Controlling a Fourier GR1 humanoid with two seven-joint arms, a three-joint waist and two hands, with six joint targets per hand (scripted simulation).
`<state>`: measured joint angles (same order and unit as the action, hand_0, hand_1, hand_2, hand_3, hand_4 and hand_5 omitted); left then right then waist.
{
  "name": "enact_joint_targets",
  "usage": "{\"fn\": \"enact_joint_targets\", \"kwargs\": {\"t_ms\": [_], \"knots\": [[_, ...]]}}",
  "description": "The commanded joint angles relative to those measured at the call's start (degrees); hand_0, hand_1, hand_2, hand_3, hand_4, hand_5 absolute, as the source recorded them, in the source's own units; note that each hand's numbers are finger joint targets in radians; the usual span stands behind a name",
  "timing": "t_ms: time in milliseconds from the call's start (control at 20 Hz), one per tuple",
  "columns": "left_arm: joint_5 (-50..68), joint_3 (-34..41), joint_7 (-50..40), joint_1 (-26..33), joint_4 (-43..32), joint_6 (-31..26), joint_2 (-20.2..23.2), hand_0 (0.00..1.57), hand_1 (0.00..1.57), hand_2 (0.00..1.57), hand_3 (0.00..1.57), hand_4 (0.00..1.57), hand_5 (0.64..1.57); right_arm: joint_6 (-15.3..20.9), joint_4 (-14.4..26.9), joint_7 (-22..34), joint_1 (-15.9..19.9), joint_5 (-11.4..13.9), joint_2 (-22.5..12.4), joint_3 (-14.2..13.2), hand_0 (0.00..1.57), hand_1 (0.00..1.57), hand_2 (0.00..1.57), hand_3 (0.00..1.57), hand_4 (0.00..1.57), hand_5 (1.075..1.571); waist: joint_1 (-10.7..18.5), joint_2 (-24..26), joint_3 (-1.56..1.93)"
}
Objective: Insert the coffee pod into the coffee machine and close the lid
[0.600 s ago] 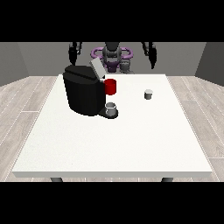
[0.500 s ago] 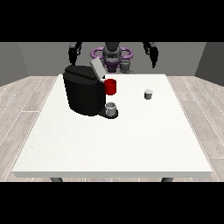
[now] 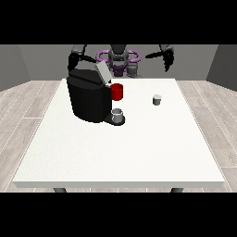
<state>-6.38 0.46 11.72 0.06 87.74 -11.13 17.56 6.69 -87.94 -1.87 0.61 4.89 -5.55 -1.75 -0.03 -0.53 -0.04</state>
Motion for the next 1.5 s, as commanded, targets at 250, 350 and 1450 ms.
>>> {"fn": "enact_joint_targets", "kwargs": {"t_ms": [250,350,1450], "knots": [[-6.6,2.6,-0.9,-9.7,-8.3,-2.6,7.4,0.0,0.0,0.0,0.0,0.0,1.571,2.0,3.0,-4.0,3.8,2.8,1.2,0.8,0.0,0.0,0.0,0.0,0.0,1.571,-3.8,-5.6,0.05],[-5.7,4.7,-4.2,-13.5,-12.6,-4.8,9.9,0.0,0.0,0.0,0.0,0.0,1.571,2.2,-1.1,2.6,5.1,4.9,2.3,4.5,0.0,0.0,0.0,0.0,0.0,1.571,-6.4,-5.5,0.02],[-25.1,1.1,1.8,-30.2,-37.5,6.5,8.8,0.76,0.76,0.88,0.62,0.0,1.571,2.9,7.3,3.4,15.3,5.2,4.8,3.8,0.0,0.0,0.0,0.0,0.0,1.571,-8.4,-15.0,0.03]]}}
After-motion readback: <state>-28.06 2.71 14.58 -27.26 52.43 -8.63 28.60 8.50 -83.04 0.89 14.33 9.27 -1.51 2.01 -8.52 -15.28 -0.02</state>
